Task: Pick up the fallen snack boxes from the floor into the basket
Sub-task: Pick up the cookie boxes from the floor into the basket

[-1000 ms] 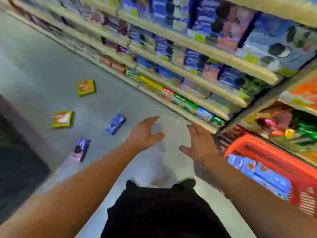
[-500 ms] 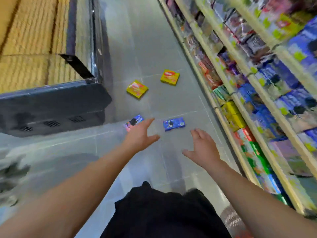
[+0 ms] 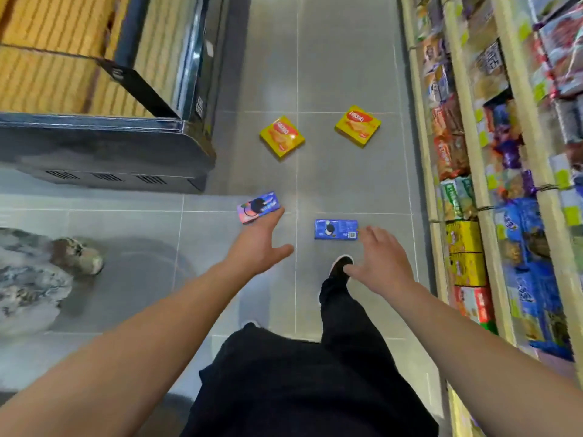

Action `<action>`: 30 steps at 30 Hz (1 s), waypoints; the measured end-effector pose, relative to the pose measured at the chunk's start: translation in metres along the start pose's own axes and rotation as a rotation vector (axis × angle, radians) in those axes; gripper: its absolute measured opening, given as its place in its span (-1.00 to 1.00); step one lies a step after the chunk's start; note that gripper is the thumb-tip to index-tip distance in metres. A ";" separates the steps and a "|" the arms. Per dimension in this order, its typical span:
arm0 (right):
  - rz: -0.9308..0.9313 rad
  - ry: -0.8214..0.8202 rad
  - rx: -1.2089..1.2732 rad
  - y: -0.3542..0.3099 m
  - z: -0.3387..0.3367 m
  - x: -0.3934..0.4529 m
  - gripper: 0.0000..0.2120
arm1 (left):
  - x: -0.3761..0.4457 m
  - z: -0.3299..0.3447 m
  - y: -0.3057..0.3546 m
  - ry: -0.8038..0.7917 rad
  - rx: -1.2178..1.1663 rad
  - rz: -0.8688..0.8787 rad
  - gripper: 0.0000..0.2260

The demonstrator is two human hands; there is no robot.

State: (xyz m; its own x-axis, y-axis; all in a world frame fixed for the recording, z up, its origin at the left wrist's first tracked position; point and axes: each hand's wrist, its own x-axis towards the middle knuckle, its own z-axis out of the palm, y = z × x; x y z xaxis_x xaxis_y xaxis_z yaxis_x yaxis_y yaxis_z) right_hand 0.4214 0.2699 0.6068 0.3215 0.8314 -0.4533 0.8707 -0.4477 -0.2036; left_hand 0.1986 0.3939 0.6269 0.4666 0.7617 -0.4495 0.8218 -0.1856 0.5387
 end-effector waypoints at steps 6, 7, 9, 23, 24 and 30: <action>-0.074 -0.107 -0.036 0.077 -0.027 0.091 -0.18 | 0.079 0.037 0.059 -0.052 -0.016 -0.089 -0.27; -0.078 -0.116 -0.036 0.086 -0.028 0.104 -0.18 | 0.090 0.042 0.064 -0.050 -0.016 -0.092 -0.27; -0.079 -0.154 -0.025 0.101 -0.026 0.131 -0.16 | 0.111 0.053 0.071 -0.058 -0.011 -0.107 -0.26; -0.011 -0.262 0.086 0.176 0.187 0.304 -0.14 | 0.307 0.255 -0.023 -0.189 0.011 -0.186 -0.16; -0.006 -0.267 0.084 0.186 0.216 0.321 -0.12 | 0.326 0.282 -0.039 -0.192 0.017 -0.186 -0.15; 0.012 -0.320 0.065 0.226 0.361 0.401 -0.01 | 0.410 0.405 -0.124 -0.247 0.087 -0.158 -0.09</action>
State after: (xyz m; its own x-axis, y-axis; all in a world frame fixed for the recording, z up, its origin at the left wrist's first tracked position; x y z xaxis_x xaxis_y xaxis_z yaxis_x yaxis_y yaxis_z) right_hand 0.6130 0.3827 0.0657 0.1899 0.6850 -0.7034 0.8385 -0.4859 -0.2468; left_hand 0.4205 0.4776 0.0870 0.3877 0.6132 -0.6883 0.9104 -0.1380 0.3900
